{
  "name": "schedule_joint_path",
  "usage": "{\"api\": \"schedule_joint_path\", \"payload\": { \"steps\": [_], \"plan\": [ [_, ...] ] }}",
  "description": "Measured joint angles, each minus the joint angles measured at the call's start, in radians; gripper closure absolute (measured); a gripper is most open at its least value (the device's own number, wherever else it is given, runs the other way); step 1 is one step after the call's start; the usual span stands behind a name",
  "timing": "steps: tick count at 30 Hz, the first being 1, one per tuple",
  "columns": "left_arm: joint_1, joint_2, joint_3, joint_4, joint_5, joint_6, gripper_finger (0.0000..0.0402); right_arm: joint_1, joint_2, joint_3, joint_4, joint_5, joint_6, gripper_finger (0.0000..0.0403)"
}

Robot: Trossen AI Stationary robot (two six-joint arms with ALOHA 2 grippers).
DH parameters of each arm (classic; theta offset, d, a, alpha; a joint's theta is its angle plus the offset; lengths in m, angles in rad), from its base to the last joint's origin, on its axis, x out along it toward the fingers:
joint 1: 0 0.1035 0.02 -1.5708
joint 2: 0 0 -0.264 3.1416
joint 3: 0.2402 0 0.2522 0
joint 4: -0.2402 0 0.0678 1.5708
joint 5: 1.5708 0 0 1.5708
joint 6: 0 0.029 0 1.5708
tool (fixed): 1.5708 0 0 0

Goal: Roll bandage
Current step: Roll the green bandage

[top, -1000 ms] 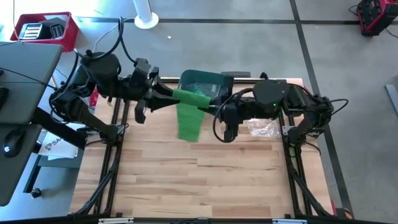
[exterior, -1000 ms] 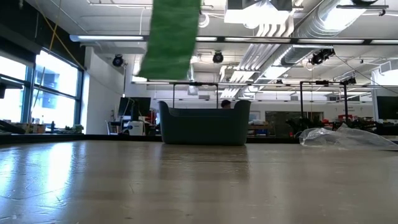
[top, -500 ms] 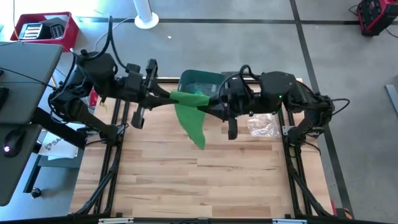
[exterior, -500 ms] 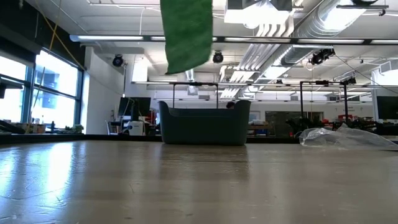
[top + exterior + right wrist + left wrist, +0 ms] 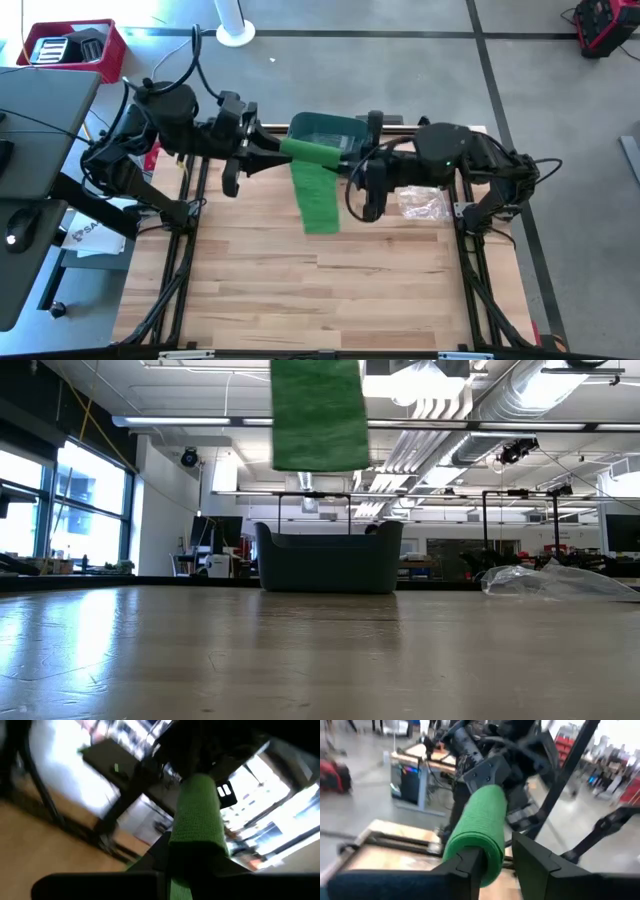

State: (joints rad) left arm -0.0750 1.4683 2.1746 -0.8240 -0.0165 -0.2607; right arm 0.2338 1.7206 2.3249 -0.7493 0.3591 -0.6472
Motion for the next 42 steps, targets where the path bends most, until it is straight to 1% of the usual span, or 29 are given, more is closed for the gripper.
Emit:
{"api": "schedule_joint_path", "payload": {
  "steps": [2, 4, 7, 11, 12, 14, 17, 19, 22, 25, 26, 28, 31, 32, 33, 35, 38, 40, 42],
  "plan": [
    [0.010, 0.000, 0.000, 0.000, 0.017, -0.071, 0.0299, 0.005, 0.000, 0.000, -0.039, 0.022, -0.117, 0.0371],
    [0.023, 0.000, 0.000, 0.001, 0.031, -0.118, 0.0299, 0.006, 0.000, 0.000, -0.053, 0.042, -0.125, 0.0370],
    [0.040, 0.000, 0.000, -0.015, 0.034, -0.139, 0.0319, 0.002, 0.000, 0.000, -0.035, 0.048, 0.025, 0.0362],
    [0.050, 0.000, 0.000, -0.037, 0.029, -0.083, 0.0379, -0.006, -0.005, 0.000, -0.024, -0.021, 0.284, 0.0325],
    [0.049, 0.000, 0.000, -0.036, 0.025, -0.050, 0.0388, -0.006, -0.008, 0.000, -0.022, -0.033, 0.365, 0.0311],
    [0.049, 0.000, 0.000, -0.038, 0.013, 0.038, 0.0390, -0.007, -0.010, 0.000, -0.015, -0.056, 0.528, 0.0284],
    [0.030, -0.001, 0.000, -0.049, 0.004, 0.243, 0.0388, -0.014, -0.010, 0.000, 0.012, -0.099, 0.747, 0.0246],
    [0.009, 0.000, -0.009, -0.047, 0.001, 0.391, 0.0391, -0.022, -0.010, 0.000, 0.019, -0.107, 0.858, 0.0231],
    [-0.020, 0.001, -0.031, -0.048, -0.001, 0.559, 0.0390, -0.039, -0.011, 0.000, 0.015, -0.115, 0.976, 0.0227],
    [-0.045, 0.002, -0.053, -0.041, -0.006, 0.630, 0.0381, -0.058, -0.011, 0.000, 0.015, -0.135, 1.028, 0.0249],
    [-0.050, 0.003, -0.054, -0.040, -0.011, 0.624, 0.0377, -0.062, -0.011, 0.000, 0.013, -0.141, 1.024, 0.0263],
    [-0.053, 0.004, -0.054, -0.029, -0.039, 0.550, 0.0367, -0.065, -0.012, 0.000, 0.010, -0.143, 0.972, 0.0302],
    [-0.052, 0.001, -0.055, -0.007, -0.055, 0.378, 0.0348, -0.065, -0.014, 0.001, 0.005, -0.143, 0.818, 0.0375],
    [-0.048, -0.001, -0.055, 0.006, -0.055, 0.322, 0.0342, -0.064, -0.014, 0.002, 0.006, -0.143, 0.739, 0.0387],
    [-0.045, -0.003, -0.055, 0.021, -0.055, 0.268, 0.0336, -0.059, -0.014, 0.002, 0.006, -0.142, 0.652, 0.0389],
    [-0.040, -0.006, -0.055, 0.037, -0.054, 0.151, 0.0326, -0.043, -0.014, 0.002, -0.009, -0.140, 0.445, 0.0379],
    [-0.036, -0.007, -0.055, 0.037, -0.038, -0.010, 0.0316, -0.017, -0.011, 0.002, -0.082, -0.135, 0.125, 0.0370],
    [-0.041, -0.001, -0.056, 0.041, -0.025, -0.074, 0.0315, -0.007, -0.006, 0.002, -0.093, -0.094, 0.048, 0.0368],
    [-0.045, 0.003, -0.056, 0.051, -0.021, -0.128, 0.0317, 0.001, -0.006, 0.002, -0.093, -0.051, 0.044, 0.0366]
  ]
}}
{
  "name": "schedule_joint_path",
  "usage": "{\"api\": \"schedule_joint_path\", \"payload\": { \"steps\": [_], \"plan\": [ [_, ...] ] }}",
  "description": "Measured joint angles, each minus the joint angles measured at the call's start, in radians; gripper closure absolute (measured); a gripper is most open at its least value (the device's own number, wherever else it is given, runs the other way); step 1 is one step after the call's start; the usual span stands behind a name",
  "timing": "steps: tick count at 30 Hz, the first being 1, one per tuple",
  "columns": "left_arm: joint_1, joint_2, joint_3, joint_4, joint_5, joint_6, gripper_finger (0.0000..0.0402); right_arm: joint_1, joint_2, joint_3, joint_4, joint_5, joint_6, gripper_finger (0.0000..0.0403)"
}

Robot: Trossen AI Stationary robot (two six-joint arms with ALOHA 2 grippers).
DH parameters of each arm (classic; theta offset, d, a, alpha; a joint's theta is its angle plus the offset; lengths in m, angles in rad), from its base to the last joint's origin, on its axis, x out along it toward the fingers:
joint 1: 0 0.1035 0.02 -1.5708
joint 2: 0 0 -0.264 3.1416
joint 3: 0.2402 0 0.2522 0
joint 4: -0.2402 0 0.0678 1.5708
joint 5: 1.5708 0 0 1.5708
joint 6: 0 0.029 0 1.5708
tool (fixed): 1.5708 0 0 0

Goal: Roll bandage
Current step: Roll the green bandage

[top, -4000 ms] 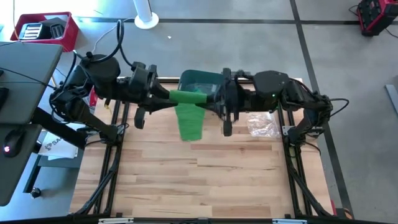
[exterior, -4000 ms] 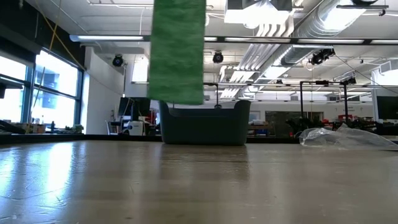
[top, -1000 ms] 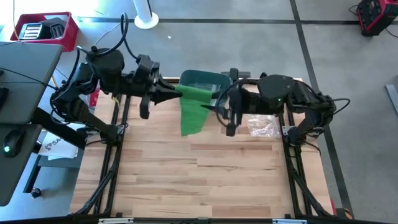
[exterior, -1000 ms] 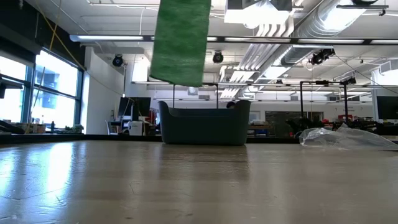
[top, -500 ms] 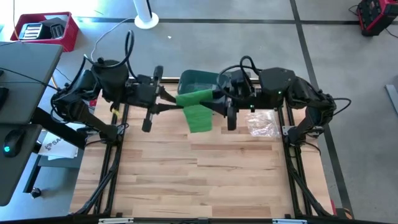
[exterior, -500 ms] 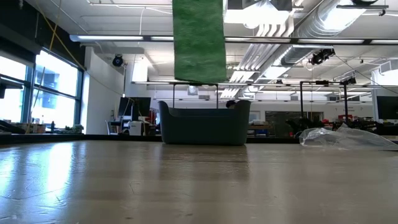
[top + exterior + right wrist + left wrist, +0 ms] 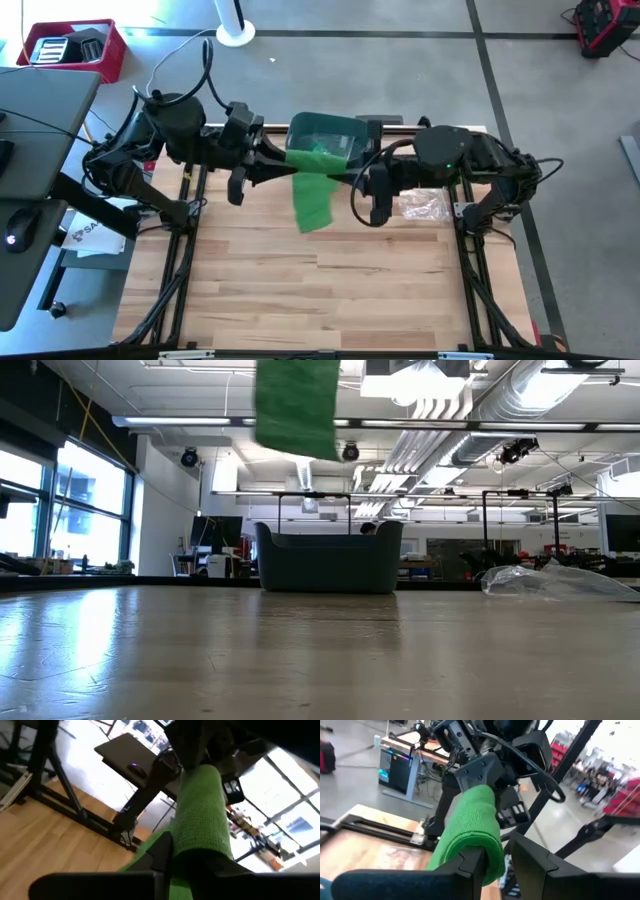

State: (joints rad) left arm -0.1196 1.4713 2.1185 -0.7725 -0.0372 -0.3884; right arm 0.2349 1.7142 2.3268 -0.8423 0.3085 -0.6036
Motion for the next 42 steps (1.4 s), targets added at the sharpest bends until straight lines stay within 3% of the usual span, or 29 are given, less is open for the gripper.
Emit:
{"api": "schedule_joint_path", "payload": {
  "steps": [2, 6, 9, 13, 15, 17, 19, 22, 24, 28, 31, 33, 35, 37, 42],
  "plan": [
    [0.005, 0.004, 0.000, 0.006, -0.001, -0.023, 0.0329, 0.003, -0.002, 0.000, 0.000, 0.009, 0.060, 0.0358],
    [0.015, 0.004, 0.000, 0.019, -0.016, 0.061, 0.0385, 0.002, -0.015, -0.001, 0.002, -0.024, 0.334, 0.0317],
    [0.010, 0.005, 0.000, 0.030, -0.008, 0.238, 0.0389, -0.002, -0.032, -0.001, 0.017, -0.110, 0.551, 0.0272],
    [-0.025, 0.012, 0.002, 0.010, 0.058, 0.619, 0.0395, -0.027, -0.035, -0.002, 0.087, -0.184, 0.861, 0.0228],
    [-0.045, 0.021, 0.003, 0.009, 0.053, 0.726, 0.0393, -0.048, -0.035, -0.002, 0.127, -0.227, 0.998, 0.0229],
    [-0.048, 0.029, 0.003, 0.013, 0.039, 0.722, 0.0379, -0.063, -0.035, -0.002, 0.144, -0.247, 1.067, 0.0251],
    [-0.048, 0.029, 0.003, 0.017, 0.041, 0.652, 0.0358, -0.065, -0.035, -0.002, 0.146, -0.239, 1.049, 0.0298],
    [-0.039, 0.022, 0.003, 0.025, 0.048, 0.492, 0.0324, -0.062, -0.035, -0.002, 0.134, -0.208, 0.881, 0.0380],
    [-0.032, 0.017, 0.002, 0.034, 0.062, 0.398, 0.0304, -0.045, -0.035, -0.002, 0.132, -0.199, 0.689, 0.0384],
    [-0.021, 0.008, 0.001, 0.081, 0.060, 0.196, 0.0283, 0.005, -0.028, -0.001, 0.079, -0.172, 0.153, 0.0370],
    [0.002, 0.002, 0.001, 0.092, 0.067, 0.065, 0.0287, 0.039, -0.012, -0.001, 0.057, -0.041, -0.070, 0.0369],
    [0.017, 0.000, 0.001, 0.086, 0.058, 0.011, 0.0308, 0.056, -0.005, -0.001, 0.064, 0.074, -0.078, 0.0366],
    [0.024, -0.001, 0.001, 0.090, 0.053, 0.000, 0.0347, 0.063, -0.004, -0.001, 0.065, 0.116, -0.020, 0.0358],
    [0.029, -0.002, 0.001, 0.092, 0.053, 0.035, 0.0384, 0.064, -0.008, -0.001, 0.067, 0.087, 0.088, 0.0341],
    [0.007, -0.003, 0.001, 0.093, 0.090, 0.318, 0.0391, 0.064, -0.024, -0.001, 0.068, 0.020, 0.448, 0.0277]
  ]
}}
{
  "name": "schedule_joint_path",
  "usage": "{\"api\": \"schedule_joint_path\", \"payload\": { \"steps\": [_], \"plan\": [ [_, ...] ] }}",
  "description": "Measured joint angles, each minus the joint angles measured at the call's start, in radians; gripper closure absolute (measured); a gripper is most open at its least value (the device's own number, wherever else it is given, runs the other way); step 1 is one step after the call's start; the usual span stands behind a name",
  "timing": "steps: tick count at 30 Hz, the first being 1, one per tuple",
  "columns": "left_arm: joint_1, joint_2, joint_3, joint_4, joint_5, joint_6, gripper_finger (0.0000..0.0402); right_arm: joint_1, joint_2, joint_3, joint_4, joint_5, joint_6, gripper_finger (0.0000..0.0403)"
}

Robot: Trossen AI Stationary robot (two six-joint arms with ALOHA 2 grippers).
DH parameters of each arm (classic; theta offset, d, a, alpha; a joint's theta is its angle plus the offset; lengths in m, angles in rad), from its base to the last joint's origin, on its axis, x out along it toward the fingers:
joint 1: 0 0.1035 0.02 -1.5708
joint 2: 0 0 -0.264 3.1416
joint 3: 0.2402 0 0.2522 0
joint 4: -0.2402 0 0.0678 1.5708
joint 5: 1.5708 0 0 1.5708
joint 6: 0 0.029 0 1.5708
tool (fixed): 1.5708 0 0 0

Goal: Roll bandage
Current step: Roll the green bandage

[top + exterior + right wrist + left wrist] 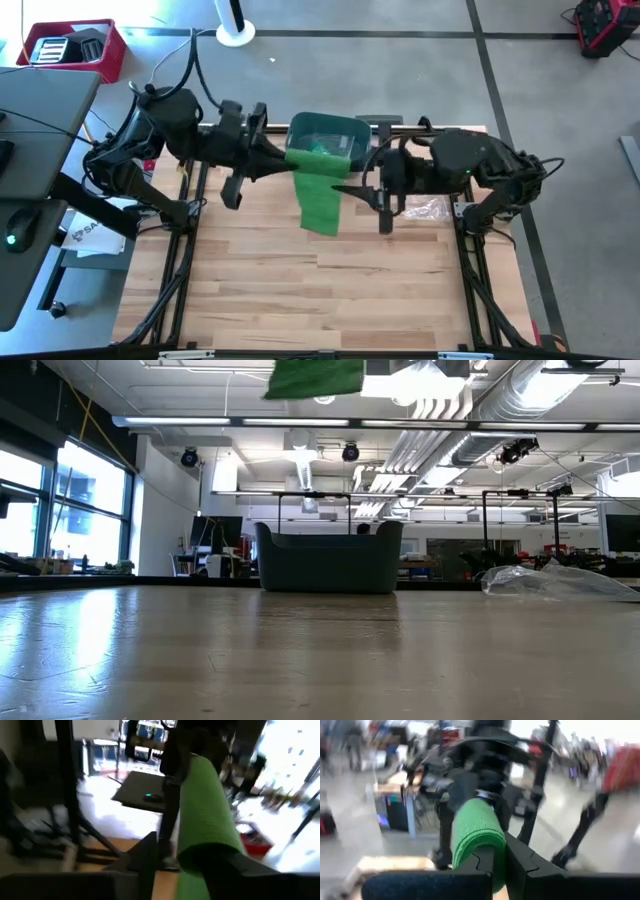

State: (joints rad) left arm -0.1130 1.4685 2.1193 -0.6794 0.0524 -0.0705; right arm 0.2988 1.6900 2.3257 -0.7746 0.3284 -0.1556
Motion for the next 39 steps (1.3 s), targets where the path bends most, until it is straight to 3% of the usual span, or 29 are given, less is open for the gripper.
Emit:
{"api": "schedule_joint_path", "payload": {
  "steps": [5, 7, 10, 12, 14, 20, 23, 27, 31, 36, 39],
  "plan": [
    [-0.047, 0.004, 0.000, -0.037, 0.011, 0.366, 0.0390, -0.025, -0.003, 0.000, -0.006, -0.054, 0.263, 0.0245],
    [-0.051, 0.009, 0.000, -0.041, -0.021, 0.359, 0.0377, -0.034, -0.003, 0.000, -0.003, -0.081, 0.321, 0.0259],
    [-0.043, 0.010, 0.000, -0.046, -0.025, 0.234, 0.0347, -0.044, -0.003, 0.000, -0.002, -0.080, 0.319, 0.0314],
    [-0.033, 0.010, 0.001, -0.046, -0.015, 0.139, 0.0326, -0.044, -0.001, 0.000, -0.003, -0.060, 0.250, 0.0367],
    [-0.021, 0.008, 0.001, -0.037, -0.005, 0.030, 0.0306, -0.041, -0.001, 0.000, -0.003, -0.026, 0.119, 0.0389],
    [0.024, 0.012, 0.000, -0.030, -0.033, -0.375, 0.0272, 0.005, 0.014, 0.000, -0.081, 0.105, -0.467, 0.0372],
    [0.054, 0.020, 0.000, -0.066, -0.008, -0.472, 0.0275, 0.028, 0.026, -0.001, -0.096, 0.174, -0.587, 0.0370],
    [0.078, 0.027, 0.000, -0.088, 0.034, -0.464, 0.0319, 0.038, 0.022, -0.001, -0.054, 0.172, -0.464, 0.0346],
    [0.081, 0.024, 0.000, -0.049, 0.042, -0.349, 0.0388, 0.056, 0.001, -0.001, -0.026, 0.172, -0.273, 0.0288],
    [0.108, 0.018, 0.000, 0.052, 0.040, -0.317, 0.0384, 0.081, -0.046, 0.000, -0.048, 0.127, -0.067, 0.0209],
    [0.135, 0.005, 0.000, 0.080, 0.048, -0.329, 0.0392, 0.110, -0.063, 0.000, -0.088, 0.156, -0.030, 0.0187]
  ]
}}
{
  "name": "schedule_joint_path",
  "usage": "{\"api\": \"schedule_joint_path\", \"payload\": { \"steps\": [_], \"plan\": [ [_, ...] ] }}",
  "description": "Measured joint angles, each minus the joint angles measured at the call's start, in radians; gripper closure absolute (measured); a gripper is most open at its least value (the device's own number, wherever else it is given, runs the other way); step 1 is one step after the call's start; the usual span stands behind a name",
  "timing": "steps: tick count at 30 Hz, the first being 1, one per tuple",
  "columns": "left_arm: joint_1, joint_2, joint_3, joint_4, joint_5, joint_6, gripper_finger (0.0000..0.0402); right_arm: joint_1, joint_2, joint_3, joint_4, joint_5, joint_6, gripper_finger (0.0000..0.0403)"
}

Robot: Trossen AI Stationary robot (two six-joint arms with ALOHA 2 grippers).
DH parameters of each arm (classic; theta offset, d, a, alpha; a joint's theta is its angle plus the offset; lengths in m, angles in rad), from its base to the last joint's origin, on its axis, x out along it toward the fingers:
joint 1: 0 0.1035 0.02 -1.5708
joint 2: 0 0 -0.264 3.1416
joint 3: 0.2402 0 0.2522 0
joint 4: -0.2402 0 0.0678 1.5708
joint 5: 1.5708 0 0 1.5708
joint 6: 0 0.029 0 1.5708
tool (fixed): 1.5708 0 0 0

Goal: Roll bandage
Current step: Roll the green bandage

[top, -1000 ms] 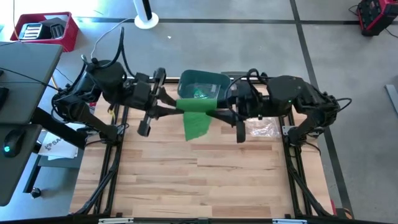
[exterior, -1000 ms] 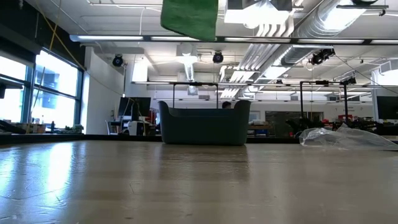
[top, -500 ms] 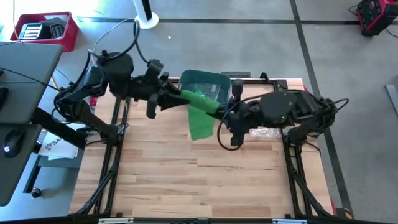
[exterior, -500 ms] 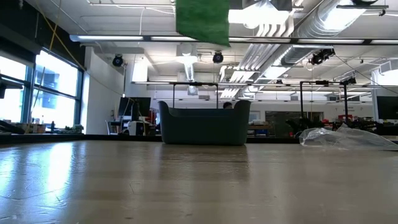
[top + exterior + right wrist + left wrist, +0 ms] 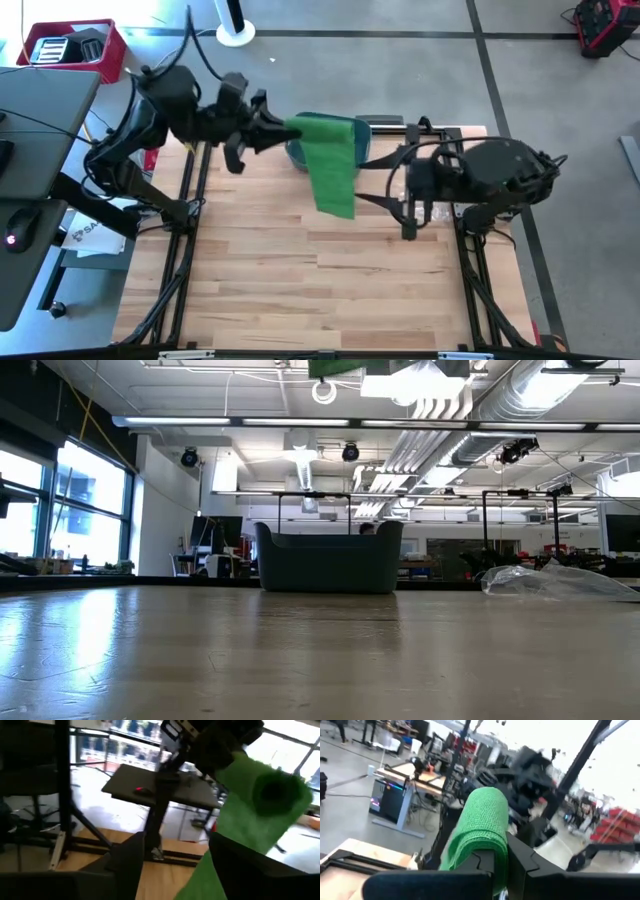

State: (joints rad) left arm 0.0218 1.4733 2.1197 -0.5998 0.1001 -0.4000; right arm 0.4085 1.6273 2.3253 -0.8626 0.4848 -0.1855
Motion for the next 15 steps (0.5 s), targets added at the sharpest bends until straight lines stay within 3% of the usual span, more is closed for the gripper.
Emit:
{"api": "schedule_joint_path", "payload": {
  "steps": [7, 9, 15],
  "plan": [
    [0.037, -0.017, 0.000, 0.048, 0.057, -0.110, 0.0385, 0.036, -0.027, 0.001, -0.009, 0.354, -0.046, 0.0183],
    [0.037, -0.018, 0.000, 0.066, 0.070, -0.125, 0.0385, 0.015, -0.014, 0.001, 0.015, 0.370, -0.101, 0.0183],
    [0.037, -0.019, 0.000, 0.082, 0.090, -0.157, 0.0384, -0.046, 0.037, 0.000, 0.121, 0.256, -0.256, 0.0184]
  ]
}}
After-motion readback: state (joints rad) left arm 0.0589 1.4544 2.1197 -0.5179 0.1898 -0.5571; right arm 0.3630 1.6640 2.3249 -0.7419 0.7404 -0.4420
